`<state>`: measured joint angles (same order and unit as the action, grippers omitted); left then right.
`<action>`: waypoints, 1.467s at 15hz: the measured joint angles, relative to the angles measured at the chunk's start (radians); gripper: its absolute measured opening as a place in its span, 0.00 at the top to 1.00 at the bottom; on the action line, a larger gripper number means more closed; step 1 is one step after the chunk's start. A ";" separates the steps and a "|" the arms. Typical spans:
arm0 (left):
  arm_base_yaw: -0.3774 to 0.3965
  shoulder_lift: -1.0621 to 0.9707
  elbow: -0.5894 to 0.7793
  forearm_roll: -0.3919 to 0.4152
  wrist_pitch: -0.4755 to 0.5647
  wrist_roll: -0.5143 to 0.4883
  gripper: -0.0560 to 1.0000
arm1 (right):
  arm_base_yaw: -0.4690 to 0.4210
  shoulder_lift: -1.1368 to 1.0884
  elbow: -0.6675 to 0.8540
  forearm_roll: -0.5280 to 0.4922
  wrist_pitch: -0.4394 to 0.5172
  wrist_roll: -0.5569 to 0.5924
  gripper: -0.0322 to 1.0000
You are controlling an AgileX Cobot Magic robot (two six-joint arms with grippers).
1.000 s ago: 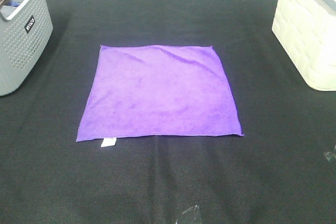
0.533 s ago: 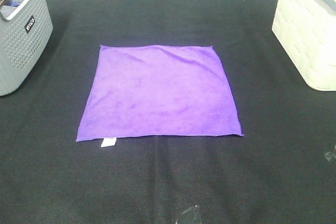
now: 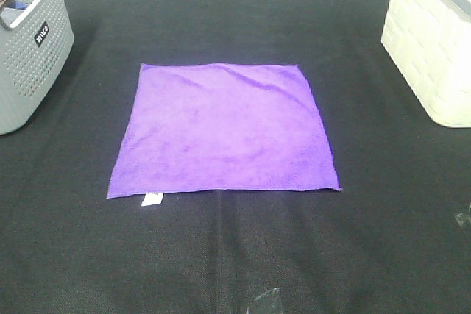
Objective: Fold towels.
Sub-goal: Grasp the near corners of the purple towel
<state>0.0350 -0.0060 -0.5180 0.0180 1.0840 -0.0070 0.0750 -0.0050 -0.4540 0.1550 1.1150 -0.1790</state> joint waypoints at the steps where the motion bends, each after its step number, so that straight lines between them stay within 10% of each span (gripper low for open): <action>1: 0.000 0.000 0.000 0.000 0.000 0.000 0.01 | 0.000 0.000 0.000 0.000 0.000 0.000 0.03; 8: 0.000 0.466 -0.252 -0.037 0.132 -0.010 0.01 | 0.000 0.485 -0.199 0.049 0.090 0.070 0.03; 15: 0.001 1.042 -0.414 -0.111 0.085 0.133 0.02 | 0.000 1.188 -0.356 0.457 -0.207 -0.251 0.03; 22: 0.224 1.484 -0.426 -0.812 -0.036 0.738 0.07 | -0.365 1.526 -0.478 0.826 0.059 -0.579 0.04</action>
<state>0.2590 1.4780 -0.9440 -0.7940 1.0480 0.7310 -0.2900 1.5210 -0.9320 0.9810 1.1740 -0.7580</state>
